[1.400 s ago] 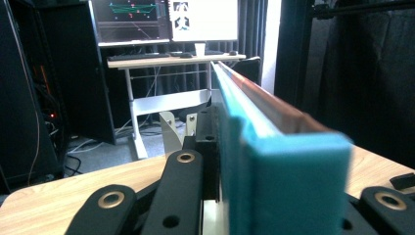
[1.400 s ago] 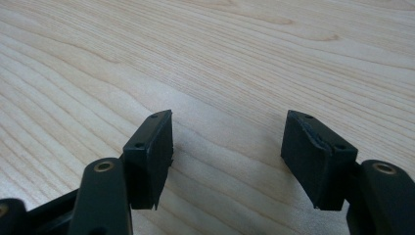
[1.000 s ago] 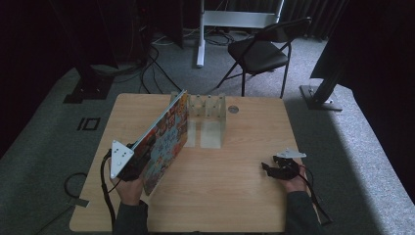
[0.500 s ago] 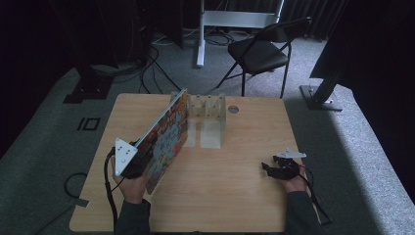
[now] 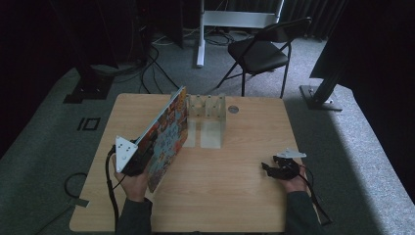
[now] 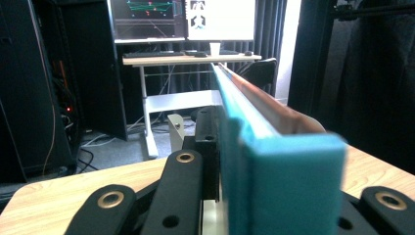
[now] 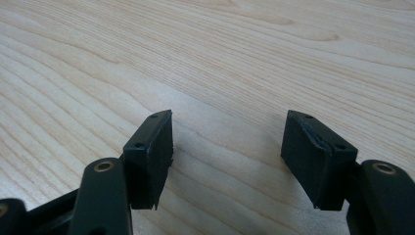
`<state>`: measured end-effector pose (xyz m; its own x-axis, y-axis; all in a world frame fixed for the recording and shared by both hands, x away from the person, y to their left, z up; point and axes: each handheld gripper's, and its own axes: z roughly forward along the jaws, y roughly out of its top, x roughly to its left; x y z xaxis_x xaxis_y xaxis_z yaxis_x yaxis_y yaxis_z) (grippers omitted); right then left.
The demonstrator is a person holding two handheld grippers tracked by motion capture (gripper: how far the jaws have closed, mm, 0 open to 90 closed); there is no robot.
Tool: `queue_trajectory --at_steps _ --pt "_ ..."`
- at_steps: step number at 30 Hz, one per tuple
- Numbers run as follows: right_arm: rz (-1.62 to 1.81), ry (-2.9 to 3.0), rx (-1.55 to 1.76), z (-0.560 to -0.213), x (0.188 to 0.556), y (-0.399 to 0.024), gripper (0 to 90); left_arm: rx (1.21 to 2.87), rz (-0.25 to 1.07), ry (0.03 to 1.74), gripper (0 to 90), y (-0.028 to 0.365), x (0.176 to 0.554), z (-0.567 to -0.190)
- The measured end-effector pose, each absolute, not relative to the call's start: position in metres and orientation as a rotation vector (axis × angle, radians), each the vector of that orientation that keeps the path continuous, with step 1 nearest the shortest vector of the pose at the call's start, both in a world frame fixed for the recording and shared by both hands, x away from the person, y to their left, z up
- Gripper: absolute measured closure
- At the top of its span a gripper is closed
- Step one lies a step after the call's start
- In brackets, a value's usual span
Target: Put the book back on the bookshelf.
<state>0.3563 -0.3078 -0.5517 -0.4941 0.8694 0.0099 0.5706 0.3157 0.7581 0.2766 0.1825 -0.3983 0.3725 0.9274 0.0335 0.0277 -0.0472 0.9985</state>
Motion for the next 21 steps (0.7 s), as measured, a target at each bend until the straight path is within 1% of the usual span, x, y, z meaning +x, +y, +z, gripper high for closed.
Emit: queue_trajectory --at_steps 21 --pt "1.013 2.185 1.281 -0.5518 0.3565 -0.308 36.0 1.408 0.943 0.942 80.0 0.1791 0.2828 -0.3988"
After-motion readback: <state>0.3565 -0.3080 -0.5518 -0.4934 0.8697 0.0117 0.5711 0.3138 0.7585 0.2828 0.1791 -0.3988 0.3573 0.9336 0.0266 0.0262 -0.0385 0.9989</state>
